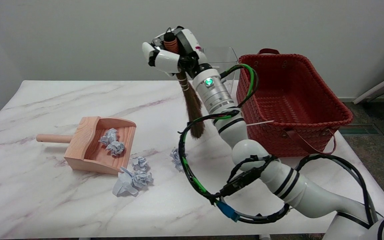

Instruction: Sweep the paper ball into the dustpan.

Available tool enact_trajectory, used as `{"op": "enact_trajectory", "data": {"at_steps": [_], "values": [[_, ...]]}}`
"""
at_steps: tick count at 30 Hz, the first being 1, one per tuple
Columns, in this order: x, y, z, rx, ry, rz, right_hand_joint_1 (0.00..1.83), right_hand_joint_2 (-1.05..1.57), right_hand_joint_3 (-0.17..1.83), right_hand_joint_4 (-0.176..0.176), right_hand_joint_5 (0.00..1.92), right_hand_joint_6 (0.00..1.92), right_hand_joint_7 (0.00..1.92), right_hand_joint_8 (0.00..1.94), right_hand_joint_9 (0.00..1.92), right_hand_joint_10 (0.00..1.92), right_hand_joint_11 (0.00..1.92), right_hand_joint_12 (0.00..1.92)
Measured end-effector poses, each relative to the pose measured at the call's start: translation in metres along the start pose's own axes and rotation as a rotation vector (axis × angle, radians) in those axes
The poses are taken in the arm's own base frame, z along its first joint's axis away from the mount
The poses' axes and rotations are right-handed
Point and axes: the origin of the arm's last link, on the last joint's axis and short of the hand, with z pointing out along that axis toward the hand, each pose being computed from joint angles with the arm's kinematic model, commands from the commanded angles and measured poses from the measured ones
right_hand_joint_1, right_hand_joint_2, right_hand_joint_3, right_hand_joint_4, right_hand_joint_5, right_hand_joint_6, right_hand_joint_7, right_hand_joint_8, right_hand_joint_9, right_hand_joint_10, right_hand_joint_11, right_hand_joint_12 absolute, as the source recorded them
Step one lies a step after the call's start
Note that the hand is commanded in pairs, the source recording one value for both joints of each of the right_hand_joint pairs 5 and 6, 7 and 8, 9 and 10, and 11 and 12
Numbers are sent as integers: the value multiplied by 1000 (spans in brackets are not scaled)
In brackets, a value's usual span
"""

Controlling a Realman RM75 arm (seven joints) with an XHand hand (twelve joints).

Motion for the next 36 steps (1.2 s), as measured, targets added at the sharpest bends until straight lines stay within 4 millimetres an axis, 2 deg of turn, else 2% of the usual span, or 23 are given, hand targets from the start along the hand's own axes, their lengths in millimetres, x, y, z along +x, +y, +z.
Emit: {"op": "enact_trajectory", "data": {"at_steps": [7, 16, 21, 26, 36], "values": [[25, 4, -20, -11, 38, -65, 984, 1459, 1195, 0, 1920, 1920, 1920, 1920, 1920, 1920, 1821, 1821], [33, 10, -64, -63, 80, -121, 981, 1465, 1212, 0, 1920, 1920, 1920, 1920, 1920, 1920, 1828, 1828], [27, 9, -83, -85, 87, -133, 979, 1465, 1228, 0, 1920, 1920, 1920, 1920, 1920, 1920, 1830, 1830], [15, 11, -94, -110, 74, -128, 978, 1452, 1249, 0, 1920, 1920, 1920, 1920, 1920, 1920, 1830, 1830], [-17, 23, -90, -145, 18, -126, 978, 1394, 1320, 0, 1920, 1920, 1920, 1920, 1920, 1920, 1849, 1849]]}}
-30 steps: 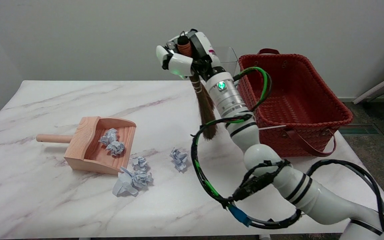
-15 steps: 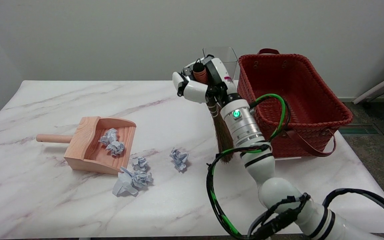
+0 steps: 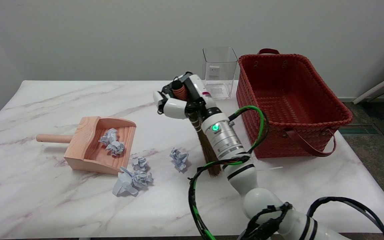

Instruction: Sweep the paper ball into the dustpan.

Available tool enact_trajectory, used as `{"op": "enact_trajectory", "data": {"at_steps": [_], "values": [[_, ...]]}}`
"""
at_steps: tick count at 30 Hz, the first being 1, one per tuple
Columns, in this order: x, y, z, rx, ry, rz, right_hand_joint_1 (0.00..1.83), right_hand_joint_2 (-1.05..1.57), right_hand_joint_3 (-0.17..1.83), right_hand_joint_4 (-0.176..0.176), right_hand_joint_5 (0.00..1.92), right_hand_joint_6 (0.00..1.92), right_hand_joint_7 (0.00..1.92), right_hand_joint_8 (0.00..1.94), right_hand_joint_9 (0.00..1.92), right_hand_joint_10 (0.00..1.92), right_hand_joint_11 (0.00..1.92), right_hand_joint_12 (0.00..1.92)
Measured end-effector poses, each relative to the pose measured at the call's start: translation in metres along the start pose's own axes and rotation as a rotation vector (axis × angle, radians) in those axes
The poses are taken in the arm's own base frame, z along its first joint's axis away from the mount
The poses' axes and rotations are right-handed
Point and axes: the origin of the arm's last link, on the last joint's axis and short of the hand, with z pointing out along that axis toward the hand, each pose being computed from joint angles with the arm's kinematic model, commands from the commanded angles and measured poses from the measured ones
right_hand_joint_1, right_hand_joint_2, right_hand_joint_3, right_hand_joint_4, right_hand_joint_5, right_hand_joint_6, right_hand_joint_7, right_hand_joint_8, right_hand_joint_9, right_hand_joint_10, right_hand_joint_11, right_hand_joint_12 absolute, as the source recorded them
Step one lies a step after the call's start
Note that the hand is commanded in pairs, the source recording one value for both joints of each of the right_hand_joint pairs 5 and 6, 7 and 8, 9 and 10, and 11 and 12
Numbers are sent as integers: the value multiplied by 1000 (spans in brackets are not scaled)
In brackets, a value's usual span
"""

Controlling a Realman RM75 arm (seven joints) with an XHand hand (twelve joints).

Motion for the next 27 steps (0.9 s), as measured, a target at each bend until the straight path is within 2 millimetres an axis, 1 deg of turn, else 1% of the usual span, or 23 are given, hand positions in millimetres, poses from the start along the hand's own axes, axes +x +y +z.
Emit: {"op": "enact_trajectory", "data": {"at_steps": [9, 15, 20, 27], "values": [[-39, 11, 19, -8, -70, -15, 975, 1361, 1363, 0, 1920, 1920, 1920, 1920, 1920, 1920, 1868, 1868], [-64, 12, 33, 16, -117, -6, 972, 1346, 1383, 0, 1920, 1920, 1920, 1920, 1920, 1920, 1876, 1876], [-83, 5, 48, 53, -145, -2, 969, 1349, 1383, 0, 1920, 1920, 1920, 1920, 1920, 1920, 1866, 1866], [-108, -18, 77, 111, -182, 3, 966, 1352, 1362, 0, 1920, 1920, 1920, 1920, 1920, 1920, 1859, 1859]]}}
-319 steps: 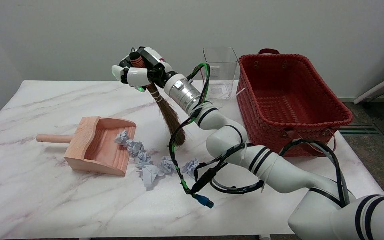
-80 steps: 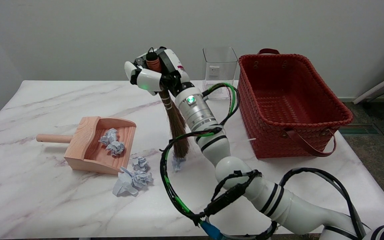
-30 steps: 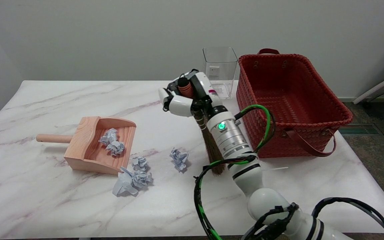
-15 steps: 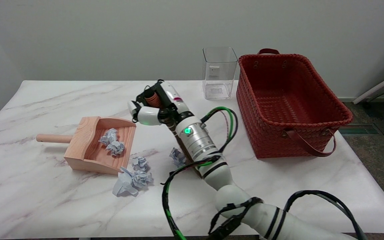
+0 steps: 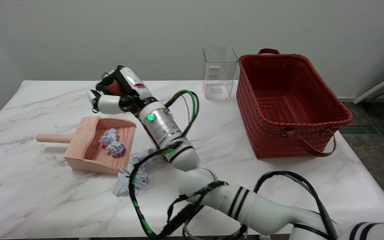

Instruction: Sweep the paper ball into the dustpan.

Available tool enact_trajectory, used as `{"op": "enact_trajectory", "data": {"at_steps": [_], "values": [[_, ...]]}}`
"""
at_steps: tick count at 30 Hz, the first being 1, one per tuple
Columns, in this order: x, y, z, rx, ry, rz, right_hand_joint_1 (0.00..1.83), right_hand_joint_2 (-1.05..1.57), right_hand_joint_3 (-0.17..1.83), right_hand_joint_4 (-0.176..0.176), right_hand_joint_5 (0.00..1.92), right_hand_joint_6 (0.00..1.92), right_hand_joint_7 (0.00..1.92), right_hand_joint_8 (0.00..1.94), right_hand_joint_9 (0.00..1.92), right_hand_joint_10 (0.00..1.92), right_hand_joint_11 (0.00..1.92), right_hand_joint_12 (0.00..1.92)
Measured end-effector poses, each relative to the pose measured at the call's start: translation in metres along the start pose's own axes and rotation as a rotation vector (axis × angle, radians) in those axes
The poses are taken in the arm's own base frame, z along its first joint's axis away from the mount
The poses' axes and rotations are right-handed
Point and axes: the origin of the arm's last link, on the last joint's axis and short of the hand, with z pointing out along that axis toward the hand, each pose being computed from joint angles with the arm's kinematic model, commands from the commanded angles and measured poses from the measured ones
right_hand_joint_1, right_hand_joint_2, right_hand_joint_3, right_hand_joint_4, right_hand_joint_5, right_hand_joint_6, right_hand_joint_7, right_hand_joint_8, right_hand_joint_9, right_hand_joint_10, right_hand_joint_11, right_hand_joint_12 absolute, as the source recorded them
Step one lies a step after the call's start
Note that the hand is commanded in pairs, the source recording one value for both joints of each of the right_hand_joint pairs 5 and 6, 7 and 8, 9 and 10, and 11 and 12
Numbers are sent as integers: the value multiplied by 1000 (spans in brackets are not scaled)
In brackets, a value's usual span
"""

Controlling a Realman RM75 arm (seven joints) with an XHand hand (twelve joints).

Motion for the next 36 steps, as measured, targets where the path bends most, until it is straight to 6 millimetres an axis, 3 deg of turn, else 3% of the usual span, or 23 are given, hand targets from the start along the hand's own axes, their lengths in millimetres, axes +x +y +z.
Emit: {"op": "enact_trajectory", "data": {"at_steps": [10, 17, 27, 32, 36], "values": [[-16, -27, 50, 36, -27, 10, 965, 1373, 1322, 0, 1920, 1920, 1920, 1920, 1920, 1920, 1851, 1851], [-6, -42, 73, 60, -11, 20, 963, 1404, 1295, 0, 1920, 1920, 1920, 1920, 1920, 1920, 1844, 1844], [69, -49, 89, 87, 93, -18, 966, 1447, 1240, 0, 1920, 1920, 1920, 1920, 1920, 1920, 1835, 1835], [111, -49, 81, 97, 166, -83, 968, 1460, 1225, 0, 1920, 1920, 1920, 1920, 1920, 1920, 1817, 1817], [148, -52, 61, 115, 246, -159, 972, 1474, 1204, 0, 1920, 1920, 1920, 1920, 1920, 1920, 1815, 1815]]}}
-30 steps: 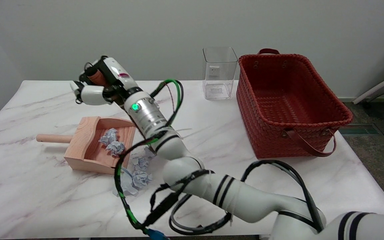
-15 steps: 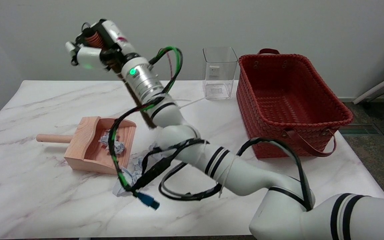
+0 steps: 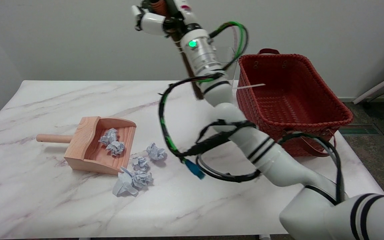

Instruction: Sweep the paper ball into the dustpan.

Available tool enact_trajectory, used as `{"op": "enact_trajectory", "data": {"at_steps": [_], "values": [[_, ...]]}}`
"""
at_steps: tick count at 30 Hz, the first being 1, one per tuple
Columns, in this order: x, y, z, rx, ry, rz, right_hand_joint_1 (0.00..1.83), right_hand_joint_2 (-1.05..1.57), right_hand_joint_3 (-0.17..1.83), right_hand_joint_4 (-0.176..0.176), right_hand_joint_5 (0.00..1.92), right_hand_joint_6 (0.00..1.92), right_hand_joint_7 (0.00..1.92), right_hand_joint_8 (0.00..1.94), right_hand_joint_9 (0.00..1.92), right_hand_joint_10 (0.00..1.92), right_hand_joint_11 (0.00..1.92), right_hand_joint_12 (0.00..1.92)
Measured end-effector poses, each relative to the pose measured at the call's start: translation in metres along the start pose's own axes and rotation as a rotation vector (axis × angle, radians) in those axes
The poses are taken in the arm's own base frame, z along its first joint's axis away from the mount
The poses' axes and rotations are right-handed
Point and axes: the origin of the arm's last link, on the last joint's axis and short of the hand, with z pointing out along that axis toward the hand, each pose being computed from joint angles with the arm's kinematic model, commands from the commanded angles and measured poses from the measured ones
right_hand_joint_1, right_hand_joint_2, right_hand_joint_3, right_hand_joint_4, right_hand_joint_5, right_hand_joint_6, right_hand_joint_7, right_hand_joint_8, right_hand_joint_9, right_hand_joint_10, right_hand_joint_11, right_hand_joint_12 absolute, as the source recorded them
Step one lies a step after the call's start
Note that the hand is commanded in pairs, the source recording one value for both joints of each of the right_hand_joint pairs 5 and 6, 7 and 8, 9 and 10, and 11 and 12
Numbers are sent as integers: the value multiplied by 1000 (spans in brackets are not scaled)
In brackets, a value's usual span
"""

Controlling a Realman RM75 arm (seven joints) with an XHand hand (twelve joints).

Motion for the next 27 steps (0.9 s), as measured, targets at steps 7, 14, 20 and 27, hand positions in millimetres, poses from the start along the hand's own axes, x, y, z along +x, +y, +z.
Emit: {"op": "enact_trajectory", "data": {"at_steps": [7, 14, 20, 27], "values": [[46, 11, -45, -29, 89, -68, 976, 1470, 1213, 0, 1920, 1920, 1920, 1920, 1920, 1920, 1814, 1814], [63, 18, -83, -82, 118, -22, 976, 1443, 1283, 0, 1920, 1920, 1920, 1920, 1920, 1920, 1819, 1819], [60, 22, -99, -131, 125, 89, 968, 1425, 1332, 0, 1920, 1920, 1920, 1920, 1920, 1920, 1829, 1829], [44, 23, -102, -174, 125, 263, 963, 1425, 1352, 0, 1920, 1920, 1920, 1920, 1920, 1920, 1825, 1825]]}}
